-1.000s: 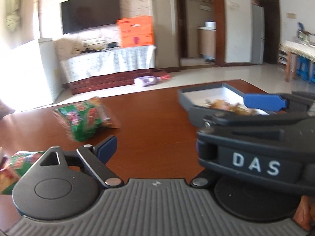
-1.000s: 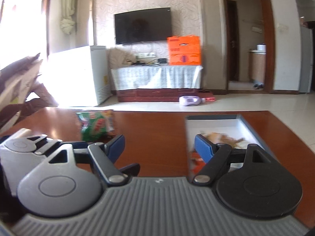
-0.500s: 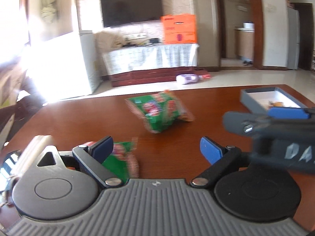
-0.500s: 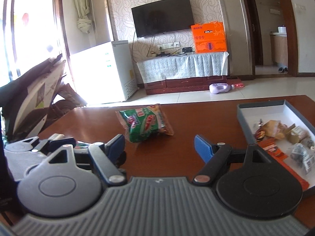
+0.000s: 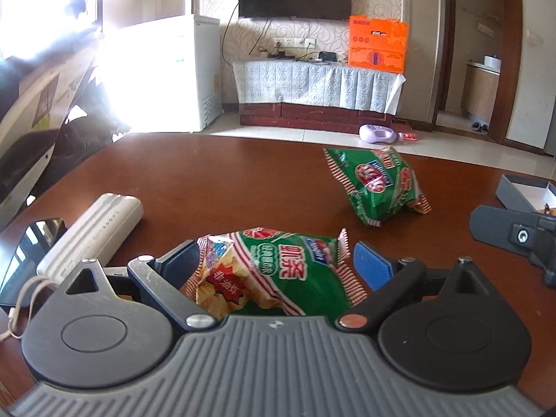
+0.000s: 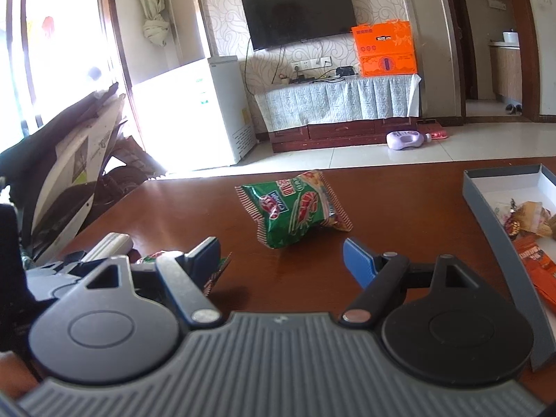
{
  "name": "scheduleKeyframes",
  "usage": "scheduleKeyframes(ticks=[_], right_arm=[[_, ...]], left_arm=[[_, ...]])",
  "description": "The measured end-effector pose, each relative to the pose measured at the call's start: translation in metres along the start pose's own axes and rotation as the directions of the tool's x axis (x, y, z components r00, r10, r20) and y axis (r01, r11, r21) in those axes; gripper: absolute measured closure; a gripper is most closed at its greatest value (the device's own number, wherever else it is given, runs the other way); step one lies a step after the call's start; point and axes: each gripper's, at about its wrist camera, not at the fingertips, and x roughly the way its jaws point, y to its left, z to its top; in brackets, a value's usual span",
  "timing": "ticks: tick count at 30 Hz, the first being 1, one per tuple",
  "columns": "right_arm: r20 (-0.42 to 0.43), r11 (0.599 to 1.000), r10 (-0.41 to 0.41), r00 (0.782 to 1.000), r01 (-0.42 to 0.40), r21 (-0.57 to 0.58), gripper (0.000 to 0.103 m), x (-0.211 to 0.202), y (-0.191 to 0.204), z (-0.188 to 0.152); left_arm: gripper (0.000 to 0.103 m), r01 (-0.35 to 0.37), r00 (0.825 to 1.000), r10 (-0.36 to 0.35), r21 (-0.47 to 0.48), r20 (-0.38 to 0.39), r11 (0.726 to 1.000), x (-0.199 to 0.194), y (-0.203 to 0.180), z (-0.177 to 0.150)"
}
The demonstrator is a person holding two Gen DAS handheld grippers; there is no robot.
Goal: Organize snacks
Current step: 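Grasp green chip bag with left tool while right tool grasps green prawn-cracker bag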
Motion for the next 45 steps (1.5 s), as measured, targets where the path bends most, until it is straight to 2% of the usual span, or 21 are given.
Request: scheduleKeyframes(ticks=[6,12,17,24,30,33,37,38,45], right_arm=[[-0.027,1.0,0.009,1.0,-0.01,-0.027,0.024,0.018,0.01,-0.001],[-0.043,0.999,0.009,0.999,-0.011,-0.049,0.024,0.035,0.017,0.0],[-0.043,0.997,-0.009,0.999,0.006,-0.078,0.024,0.051,0.02,0.007],[-0.045,0.994,-0.05,0.998,0.045,-0.102,0.023,0.082,0.022,0.019],[-0.084,0.981,-0.112,0.99,0.097,-0.166,0.023,0.122,0.025,0.026],[-0.084,0.972,-0.151,0.985,0.132,-0.195,0.023,0.14,0.024,0.027],[-0.125,0.965,-0.182,0.975,0.153,-0.212,0.022,0.167,0.02,0.025],[-0.125,0.965,-0.185,0.975,0.156,-0.213,0.019,0.172,0.02,0.024],[-0.166,0.961,-0.192,0.967,0.151,-0.23,0.019,0.201,0.022,0.023]], left_arm=[[0.006,0.002,1.0,-0.003,-0.029,-0.025,1.0,0.016,0.01,0.0],[0.006,0.007,1.0,-0.007,-0.02,-0.024,1.0,0.027,0.012,-0.003],[0.013,0.012,1.0,-0.011,0.023,-0.022,1.0,0.032,0.006,-0.006],[0.023,0.034,0.999,-0.033,0.014,-0.021,0.999,0.035,0.007,-0.005],[0.023,0.049,0.999,-0.048,0.052,-0.011,0.997,0.043,-0.006,-0.003],[0.022,0.061,0.998,-0.061,0.055,-0.016,0.997,0.047,-0.01,-0.001],[0.022,0.075,0.997,-0.074,0.049,-0.022,0.996,0.052,-0.01,0.002],[0.022,0.078,0.997,-0.077,0.044,-0.023,0.996,0.053,-0.008,0.002],[0.022,0.093,0.995,-0.092,0.024,-0.032,0.995,0.054,-0.002,0.003]])
